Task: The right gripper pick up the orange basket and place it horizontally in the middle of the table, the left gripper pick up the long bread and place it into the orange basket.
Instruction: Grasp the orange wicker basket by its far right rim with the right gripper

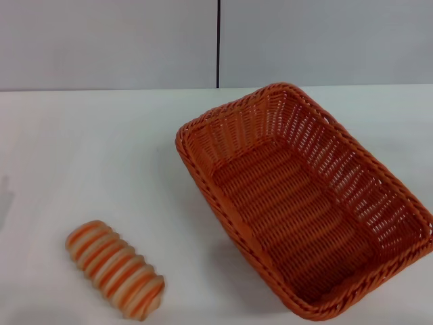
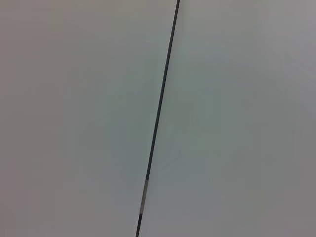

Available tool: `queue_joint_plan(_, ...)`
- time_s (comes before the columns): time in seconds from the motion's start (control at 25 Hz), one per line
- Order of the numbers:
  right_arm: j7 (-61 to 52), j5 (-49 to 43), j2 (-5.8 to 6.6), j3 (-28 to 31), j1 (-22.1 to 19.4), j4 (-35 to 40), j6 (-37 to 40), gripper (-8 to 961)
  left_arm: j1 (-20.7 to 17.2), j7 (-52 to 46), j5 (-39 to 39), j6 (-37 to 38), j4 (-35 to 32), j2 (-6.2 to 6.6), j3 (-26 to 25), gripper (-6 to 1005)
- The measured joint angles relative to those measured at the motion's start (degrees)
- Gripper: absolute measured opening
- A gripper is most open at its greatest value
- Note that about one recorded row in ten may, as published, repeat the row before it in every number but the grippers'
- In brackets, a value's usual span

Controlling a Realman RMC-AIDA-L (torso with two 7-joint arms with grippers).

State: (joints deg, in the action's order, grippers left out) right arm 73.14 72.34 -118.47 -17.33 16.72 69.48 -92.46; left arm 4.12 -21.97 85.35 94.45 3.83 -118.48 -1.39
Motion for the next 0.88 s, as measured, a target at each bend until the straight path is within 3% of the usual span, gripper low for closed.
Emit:
queue_joint_plan(0.2, -15.4, -13.6, 1.38, -8.3, 4.1, 9.6, -1.3, 665, -0.2, 0.0, 0.0, -0.8, 0.0, 0.00, 0.1, 808)
queue_joint_plan(0.32, -22.8, -17.4, 4.43, -13.6, 7.4, 8.6, -4.6, 665, -0.3, 0.0, 0.0, -1.8, 0.0, 0.00, 0.1, 807)
queue_joint_plan(0.36, -26.5, -18.1, 6.76, -15.4, 10.3, 4.9, -7.3, 665, -0.2, 0.0, 0.0, -2.5, -0.1, 0.00, 0.1, 806)
queue_joint_plan(0.4, -26.5, -18.1, 6.76, -15.4, 10.3, 4.9, -7.3, 665, -0.2, 0.0, 0.0, -2.5, -0.1, 0.00, 0.1, 806)
queue_joint_plan(0.44, -28.9, -18.3, 8.84, -16.1, 13.2, 0.0, -9.3, 665, -0.1, 0.0, 0.0, -2.8, -0.1, 0.00, 0.1, 805)
queue_joint_plan(0.48, -28.9, -18.3, 8.84, -16.1, 13.2, 0.0, -9.3, 665, -0.1, 0.0, 0.0, -3.0, -0.1, 0.00, 0.1, 805)
queue_joint_plan(0.56, -30.7, -19.3, 10.95, -16.7, 16.8, -6.4, -10.3, 665, 0.0, 0.0, 0.1, -3.7, -0.1, 0.00, 0.1, 804)
queue_joint_plan(0.6, -30.7, -19.3, 10.95, -16.7, 16.8, -6.4, -10.3, 665, 0.0, 0.0, 0.1, -3.7, -0.1, 0.00, 0.1, 804)
queue_joint_plan(0.64, -31.4, -20.8, 11.84, -17.0, 18.9, -10.0, -10.0, 665, 0.1, 0.0, 0.1, -3.8, -0.1, 0.00, 0.1, 803)
queue_joint_plan(0.88, -31.7, -27.3, 12.42, -18.5, 23.8, -16.7, -8.1, 664, 0.6, 0.1, 0.1, -4.6, -0.2, 0.08, 0.1, 800)
